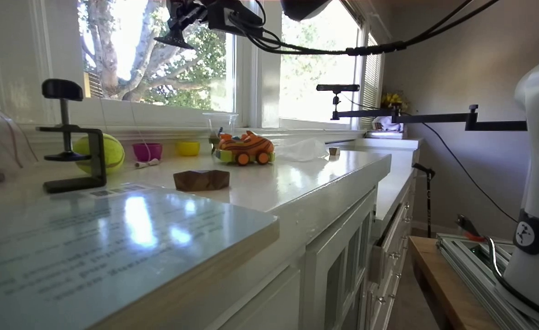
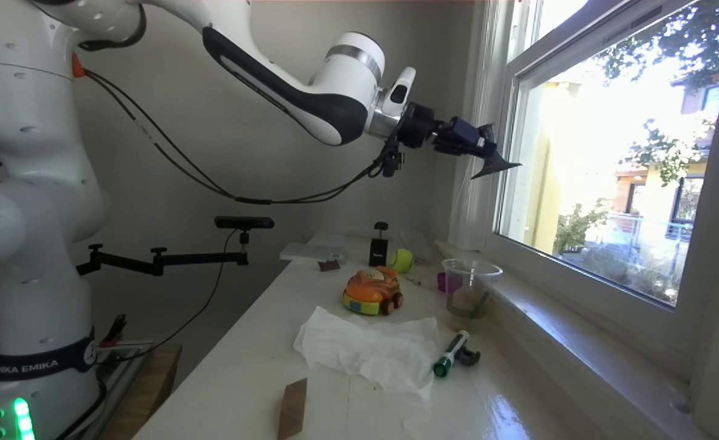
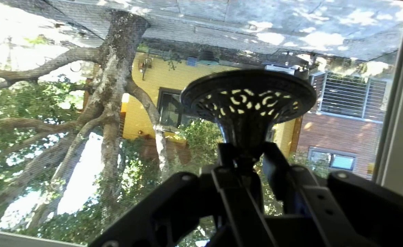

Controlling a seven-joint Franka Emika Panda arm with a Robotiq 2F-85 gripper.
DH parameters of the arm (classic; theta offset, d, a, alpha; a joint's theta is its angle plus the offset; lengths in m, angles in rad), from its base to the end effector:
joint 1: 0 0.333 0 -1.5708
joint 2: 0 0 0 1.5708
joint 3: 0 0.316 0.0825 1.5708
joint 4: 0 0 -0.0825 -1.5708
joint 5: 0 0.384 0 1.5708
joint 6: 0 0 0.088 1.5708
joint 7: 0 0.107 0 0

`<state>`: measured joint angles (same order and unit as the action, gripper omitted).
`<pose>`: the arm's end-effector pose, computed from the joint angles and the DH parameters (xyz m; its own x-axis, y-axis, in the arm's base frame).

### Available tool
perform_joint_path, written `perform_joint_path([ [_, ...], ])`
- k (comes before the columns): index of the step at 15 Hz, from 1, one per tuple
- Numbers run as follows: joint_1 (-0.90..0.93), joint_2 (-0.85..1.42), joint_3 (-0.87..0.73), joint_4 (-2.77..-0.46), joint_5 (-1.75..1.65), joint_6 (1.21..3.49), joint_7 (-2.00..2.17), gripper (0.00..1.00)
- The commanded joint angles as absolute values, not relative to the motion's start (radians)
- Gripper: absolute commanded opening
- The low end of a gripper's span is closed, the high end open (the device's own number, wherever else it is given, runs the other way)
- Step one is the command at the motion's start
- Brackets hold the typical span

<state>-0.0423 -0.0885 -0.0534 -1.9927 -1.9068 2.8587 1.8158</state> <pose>0.5608 -0.0029 0.5488 0.2689 0.0701 0.9606 -0.3208 -0.9339 0.1580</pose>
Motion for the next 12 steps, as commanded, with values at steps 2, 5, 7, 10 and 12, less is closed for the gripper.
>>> perform_joint_path([
  [2,-0.027,-0.128,-0.037,-1.992,-1.934,2.836,1.861,0.07],
  [5,-0.029,-0.125,-0.036,-1.976,-1.939,2.832,1.881,0.07],
  [7,-0.029,-0.118,-0.037,-1.972,-1.932,2.843,1.897,0.07],
  [10,-0.032,-0.105,-0.038,-1.988,-1.908,2.849,1.854,0.29],
  [12,-0.032,-0.101,-0.038,-1.988,-1.908,2.849,1.854,0.29],
])
